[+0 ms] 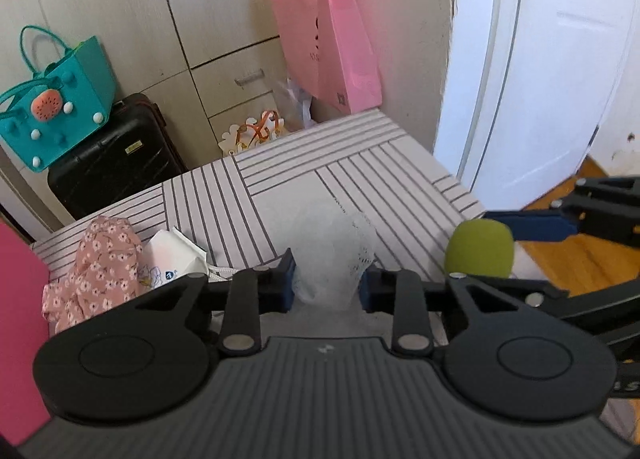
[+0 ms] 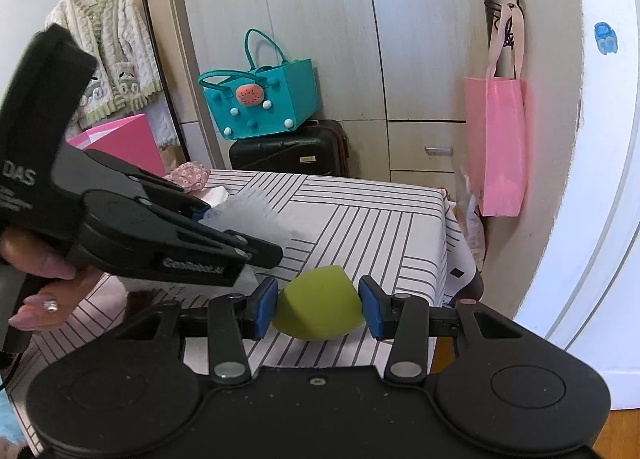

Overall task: Organize soft objects
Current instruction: 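Lift the white mesh puff with the left gripper while the right gripper holds the green sponge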

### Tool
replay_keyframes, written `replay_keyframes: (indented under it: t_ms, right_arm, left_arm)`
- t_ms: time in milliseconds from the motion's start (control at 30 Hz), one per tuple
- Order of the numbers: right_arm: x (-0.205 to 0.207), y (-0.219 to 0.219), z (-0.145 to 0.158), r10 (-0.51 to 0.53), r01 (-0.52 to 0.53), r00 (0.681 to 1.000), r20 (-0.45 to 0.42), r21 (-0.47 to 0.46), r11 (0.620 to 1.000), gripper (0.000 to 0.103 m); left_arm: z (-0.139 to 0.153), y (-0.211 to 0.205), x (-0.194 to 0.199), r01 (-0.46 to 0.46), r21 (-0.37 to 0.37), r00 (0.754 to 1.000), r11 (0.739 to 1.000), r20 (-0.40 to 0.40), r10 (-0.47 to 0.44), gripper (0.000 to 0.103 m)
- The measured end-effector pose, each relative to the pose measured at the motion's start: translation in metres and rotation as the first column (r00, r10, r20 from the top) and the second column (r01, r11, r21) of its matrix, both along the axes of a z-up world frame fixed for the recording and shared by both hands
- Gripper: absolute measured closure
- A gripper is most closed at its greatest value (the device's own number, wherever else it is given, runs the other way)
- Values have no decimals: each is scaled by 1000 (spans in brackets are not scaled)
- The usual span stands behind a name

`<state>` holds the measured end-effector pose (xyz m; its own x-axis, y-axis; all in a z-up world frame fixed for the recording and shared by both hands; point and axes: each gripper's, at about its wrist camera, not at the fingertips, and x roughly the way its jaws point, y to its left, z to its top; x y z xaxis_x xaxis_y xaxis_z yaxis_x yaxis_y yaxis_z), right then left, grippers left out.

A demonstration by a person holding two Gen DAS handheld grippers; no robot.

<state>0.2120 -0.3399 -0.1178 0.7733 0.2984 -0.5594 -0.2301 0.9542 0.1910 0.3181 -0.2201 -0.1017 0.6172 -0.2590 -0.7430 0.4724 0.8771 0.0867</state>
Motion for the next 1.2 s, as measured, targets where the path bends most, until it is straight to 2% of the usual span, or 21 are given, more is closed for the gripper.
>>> replay_keyframes:
  t_ms: [233, 333, 567, 733, 867, 1200]
  right_arm:
    - [-10, 5, 7, 10, -10, 1000, 7, -5, 1000, 53]
    - [-18, 9, 10, 19, -19, 1000, 5, -2, 1000, 53]
    - [-39, 16, 15, 29, -28, 999, -38, 38, 999, 53]
    - [-52, 21, 20, 52, -46, 995, -81, 77, 996, 53]
    - [-62, 28, 26, 79, -67, 991, -108, 106, 992, 53]
    - [-84, 62, 41, 142, -128, 976, -165, 95, 987, 53]
  left_arm:
    - [24, 17, -26, 7, -85, 1000, 996, 30, -5, 75]
    - [35, 25, -36, 49, -135, 999, 990, 21, -46, 75]
    - [57, 51, -59, 80, -211, 996, 974, -11, -84, 75]
    - [65, 68, -81, 108, -203, 994, 973, -9, -112, 75]
    - [69, 84, -98, 117, -214, 991, 970, -37, -127, 75]
    - [73, 130, -134, 127, -245, 979, 961, -126, -162, 75]
